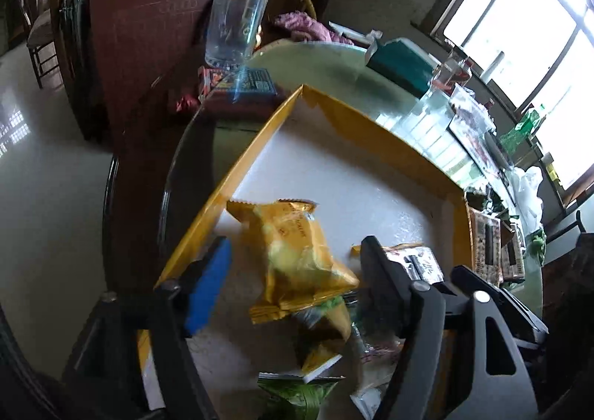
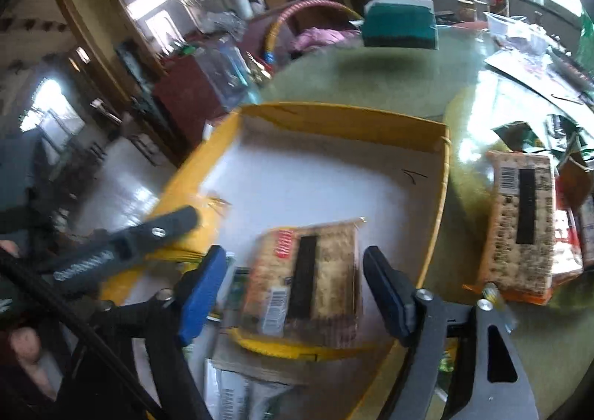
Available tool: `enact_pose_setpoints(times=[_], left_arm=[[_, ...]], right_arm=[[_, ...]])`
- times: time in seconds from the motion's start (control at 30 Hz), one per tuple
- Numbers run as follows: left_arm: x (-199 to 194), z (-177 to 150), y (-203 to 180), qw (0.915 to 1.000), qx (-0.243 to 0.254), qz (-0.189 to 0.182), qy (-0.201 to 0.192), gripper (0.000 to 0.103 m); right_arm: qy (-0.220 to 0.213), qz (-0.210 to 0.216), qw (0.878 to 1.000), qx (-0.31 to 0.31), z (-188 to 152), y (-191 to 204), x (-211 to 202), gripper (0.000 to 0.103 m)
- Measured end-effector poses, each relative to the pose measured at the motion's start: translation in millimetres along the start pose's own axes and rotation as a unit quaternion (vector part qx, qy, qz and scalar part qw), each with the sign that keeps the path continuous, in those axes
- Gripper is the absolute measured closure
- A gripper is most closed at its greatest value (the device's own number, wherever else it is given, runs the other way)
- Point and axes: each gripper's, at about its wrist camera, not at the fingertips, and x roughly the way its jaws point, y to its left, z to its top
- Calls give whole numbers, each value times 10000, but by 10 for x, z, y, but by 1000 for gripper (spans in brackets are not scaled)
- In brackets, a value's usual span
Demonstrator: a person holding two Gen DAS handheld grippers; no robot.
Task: Organize snacks
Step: 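Carry both packets over the yellow tray and open both tools to drop them, then return both tools to the snack pile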
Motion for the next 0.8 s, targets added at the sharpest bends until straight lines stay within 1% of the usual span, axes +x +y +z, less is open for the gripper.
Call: enact_pose_setpoints(times=[0.07, 0.1, 0.13, 0.2, 0.27, 0.3, 0.37, 0.4, 0.47, 0.53, 0.57, 0.6, 0.63, 0.7, 0.8], left_arm=[[-118, -42, -57, 9999, 83, -22, -121, 30], [-179, -53, -84, 9997, 110, -48, -197, 30], [-260, -82, -126, 9994, 135, -83, -316, 29], [-451, -178, -291, 9978, 279, -170, -574, 25], [-608, -313, -541, 9953, 516, -322, -760, 21], [-636, -358, -653, 9942, 647, -381, -770, 21], [-663, -477, -914, 9916, 918, -598, -685, 20], [-638, -551, -1091, 9891, 1141, -735, -565, 20], [-558, -640, -1318, 9866, 1393, -755, -389, 20], [-426, -717, -1559, 9823, 1665, -838, -205, 20], [-358, -742, -1649, 9804, 1780, -835, -95, 20], [-283, -771, -1744, 9790, 1891, -759, 74, 21], [-235, -786, -1816, 9781, 1932, -748, 185, 21], [-166, -812, -1938, 9752, 2033, -854, 205, 20], [-14, -836, -2061, 9734, 2199, -589, 246, 21]], right_arm=[[-257, 27, 9997, 32, -18, -19, -163, 25], [-354, 62, 9993, 47, -28, -39, -246, 22], [-496, 96, 9987, 78, -53, -75, -371, 22], [-742, 83, 9971, 139, -142, -191, -649, 22], [-804, -132, 9966, 149, -232, -324, -821, 22], [-824, -295, 9960, 161, -293, -404, -906, 22], [-804, -668, 9942, 235, -440, -645, -1058, 22], [-790, -808, 9931, 309, -506, -767, -1106, 22], [-668, -1086, 9894, 690, -650, -1128, -1182, 22], [-566, -1180, 9852, 1104, -772, -1448, -1228, 22], [-534, -1227, 9840, 1176, -825, -1558, -1236, 22], [-510, -1287, 9833, 1177, -851, -1612, -1242, 22], [-450, -1461, 9812, 1176, -875, -1681, -1229, 22], [-345, -1778, 9767, 1154, -862, -1754, -1173, 22], [-174, -2038, 9742, 957, -800, -1797, -1086, 22]])
